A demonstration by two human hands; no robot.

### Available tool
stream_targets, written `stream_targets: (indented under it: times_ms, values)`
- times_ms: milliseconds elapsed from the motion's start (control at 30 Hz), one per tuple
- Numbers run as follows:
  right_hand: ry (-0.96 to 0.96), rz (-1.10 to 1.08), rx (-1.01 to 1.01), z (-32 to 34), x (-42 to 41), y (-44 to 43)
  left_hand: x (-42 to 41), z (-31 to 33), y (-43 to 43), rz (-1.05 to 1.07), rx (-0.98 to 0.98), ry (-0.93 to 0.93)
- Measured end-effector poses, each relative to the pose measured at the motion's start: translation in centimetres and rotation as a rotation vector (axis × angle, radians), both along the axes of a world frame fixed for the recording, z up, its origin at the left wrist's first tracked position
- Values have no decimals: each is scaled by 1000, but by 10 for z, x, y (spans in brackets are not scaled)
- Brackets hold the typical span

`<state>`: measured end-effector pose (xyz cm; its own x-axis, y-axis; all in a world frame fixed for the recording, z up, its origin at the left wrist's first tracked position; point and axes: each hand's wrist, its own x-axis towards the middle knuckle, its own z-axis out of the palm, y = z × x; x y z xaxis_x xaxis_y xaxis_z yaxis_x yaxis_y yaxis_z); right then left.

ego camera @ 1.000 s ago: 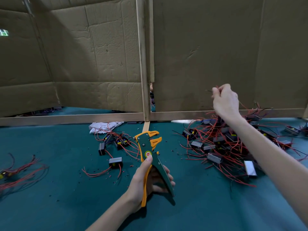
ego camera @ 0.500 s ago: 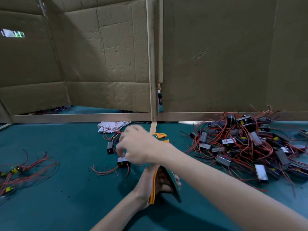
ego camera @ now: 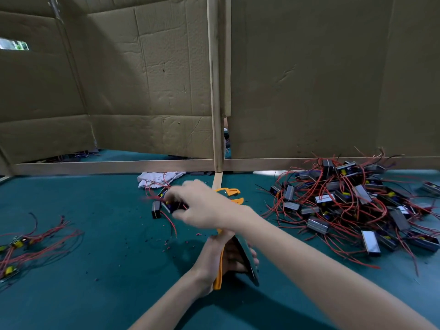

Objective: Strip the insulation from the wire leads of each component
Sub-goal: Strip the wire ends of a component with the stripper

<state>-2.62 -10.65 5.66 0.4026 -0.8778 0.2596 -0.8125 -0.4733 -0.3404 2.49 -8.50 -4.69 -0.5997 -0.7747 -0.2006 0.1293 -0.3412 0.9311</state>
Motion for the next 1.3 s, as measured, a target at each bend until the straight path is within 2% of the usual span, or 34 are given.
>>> stream_targets:
  times_ms: [100,167,300,400,467,600,933,1100,1300]
  values:
    - [-305,-39,-182,15,-29,21,1,2,1,4,-29,24]
    - [-424,-115,-241,20,-57,32,1,-2,-2,-18,-28,23]
    - [-573,-332,-227,1,-120,45,0,0,0,3,-62,24]
    - [-637,-398,-169,-31,-143,55,-1,-1,1,31,-79,25]
    - [-633,-420,-128,-54,-147,60,-1,-2,2,54,-72,36]
    - [-481,-391,-39,-85,-145,63,-1,-5,1,67,-107,41]
    - [-462,-251,5,-91,-142,63,1,-3,0,117,-110,72]
    - [-449,-299,25,-93,-141,62,2,-3,0,99,-98,70]
    - [-539,-384,-26,-93,-141,65,3,-1,1,87,-85,76]
